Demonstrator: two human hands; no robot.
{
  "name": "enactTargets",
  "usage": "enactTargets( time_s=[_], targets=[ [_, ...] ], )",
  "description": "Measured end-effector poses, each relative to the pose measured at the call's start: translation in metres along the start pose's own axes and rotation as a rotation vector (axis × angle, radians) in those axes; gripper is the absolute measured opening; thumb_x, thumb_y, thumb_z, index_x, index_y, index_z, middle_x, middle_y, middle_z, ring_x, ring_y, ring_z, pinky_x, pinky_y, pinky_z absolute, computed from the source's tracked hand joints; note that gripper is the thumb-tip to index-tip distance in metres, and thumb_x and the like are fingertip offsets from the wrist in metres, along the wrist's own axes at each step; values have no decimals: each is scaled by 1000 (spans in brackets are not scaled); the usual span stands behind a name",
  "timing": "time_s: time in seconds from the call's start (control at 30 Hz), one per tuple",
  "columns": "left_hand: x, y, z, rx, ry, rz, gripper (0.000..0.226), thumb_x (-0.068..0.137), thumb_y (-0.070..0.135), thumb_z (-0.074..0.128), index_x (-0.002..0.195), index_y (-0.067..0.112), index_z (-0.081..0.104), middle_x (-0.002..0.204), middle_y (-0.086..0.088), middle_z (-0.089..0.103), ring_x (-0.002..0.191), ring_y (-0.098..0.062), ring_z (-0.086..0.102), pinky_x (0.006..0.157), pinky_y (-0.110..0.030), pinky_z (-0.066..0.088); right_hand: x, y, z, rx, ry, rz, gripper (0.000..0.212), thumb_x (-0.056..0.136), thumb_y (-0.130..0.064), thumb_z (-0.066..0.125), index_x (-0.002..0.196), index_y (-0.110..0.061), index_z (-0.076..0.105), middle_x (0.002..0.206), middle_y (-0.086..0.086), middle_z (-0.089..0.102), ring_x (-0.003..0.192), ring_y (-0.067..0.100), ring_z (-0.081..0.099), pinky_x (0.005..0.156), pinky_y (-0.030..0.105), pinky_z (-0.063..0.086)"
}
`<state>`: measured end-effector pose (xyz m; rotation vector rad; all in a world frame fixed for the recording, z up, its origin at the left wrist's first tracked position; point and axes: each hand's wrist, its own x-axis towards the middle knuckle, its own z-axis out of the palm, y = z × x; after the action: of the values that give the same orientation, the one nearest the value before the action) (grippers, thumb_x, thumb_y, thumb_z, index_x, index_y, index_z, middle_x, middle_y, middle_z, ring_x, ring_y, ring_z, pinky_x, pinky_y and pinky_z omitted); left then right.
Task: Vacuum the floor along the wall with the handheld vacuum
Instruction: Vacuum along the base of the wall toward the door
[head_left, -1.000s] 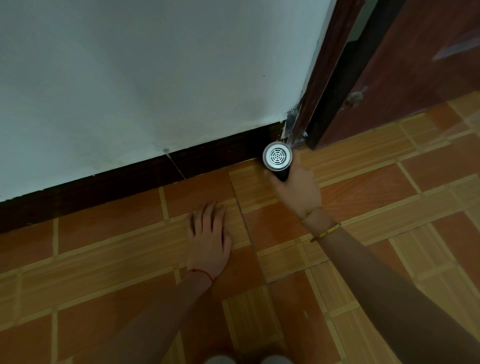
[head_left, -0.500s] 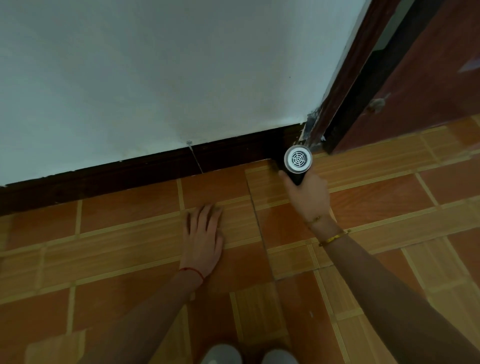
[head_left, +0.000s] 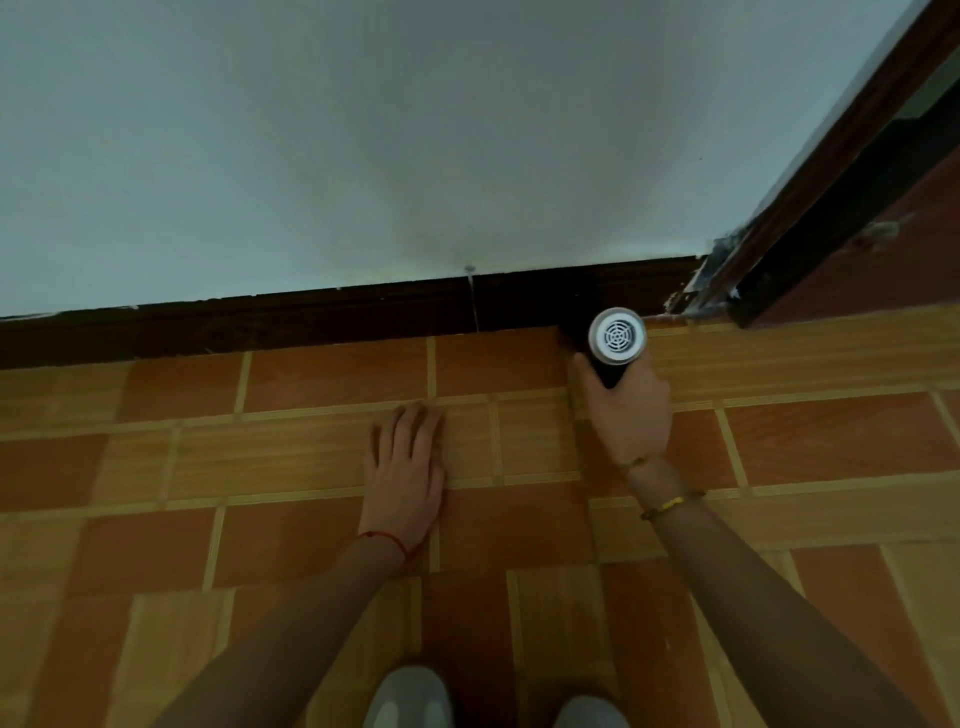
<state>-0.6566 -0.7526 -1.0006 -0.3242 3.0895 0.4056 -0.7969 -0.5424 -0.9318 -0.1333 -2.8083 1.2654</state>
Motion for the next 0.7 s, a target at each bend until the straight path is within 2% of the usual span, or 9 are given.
enactTargets(
  time_s=[0.13, 0.3, 0.37, 0.5, 0.7],
  targets=[
    [-5, -15, -5, -8, 14, -29, 54, 93, 28, 31, 145, 15, 38, 149, -11, 39, 141, -31, 29, 117, -59, 21, -6, -9, 10, 16, -19, -35, 62, 86, -39, 69, 135, -6, 50, 113, 10, 71, 100, 25, 67, 71, 23, 45],
    [-7, -30, -8, -6, 18, -58, 53, 94, 28, 30, 144, 14, 39, 149, -13, 40, 141, -32, 31, 117, -59, 21, -28, -37, 43, 8, -219, -148, 62, 86, -44, 67, 137, -14, 47, 111, 6, 71, 95, 22, 68, 69, 28, 53],
    [-8, -33, -9, -14, 20, -74, 53, 94, 29, 30, 145, 15, 38, 149, -13, 39, 142, -32, 30, 118, -59, 20, -30, -42, 48, 5, -245, -170, 61, 86, -45, 67, 136, -15, 47, 112, 5, 70, 96, 22, 67, 70, 28, 54],
    [-10, -39, -10, -11, 33, -82, 53, 94, 28, 30, 145, 15, 36, 149, -13, 39, 141, -32, 30, 118, -58, 21, -21, -35, 40, 22, -148, -84, 62, 86, -42, 68, 136, -11, 48, 113, 8, 70, 98, 24, 68, 70, 24, 47],
    [-13, -48, -9, -30, 53, -128, 57, 91, 26, 31, 146, 14, 38, 148, -13, 40, 140, -32, 33, 117, -58, 22, -25, -32, 34, 36, -98, -72, 61, 86, -39, 69, 136, -12, 48, 113, 8, 70, 97, 24, 68, 72, 25, 49]
  ],
)
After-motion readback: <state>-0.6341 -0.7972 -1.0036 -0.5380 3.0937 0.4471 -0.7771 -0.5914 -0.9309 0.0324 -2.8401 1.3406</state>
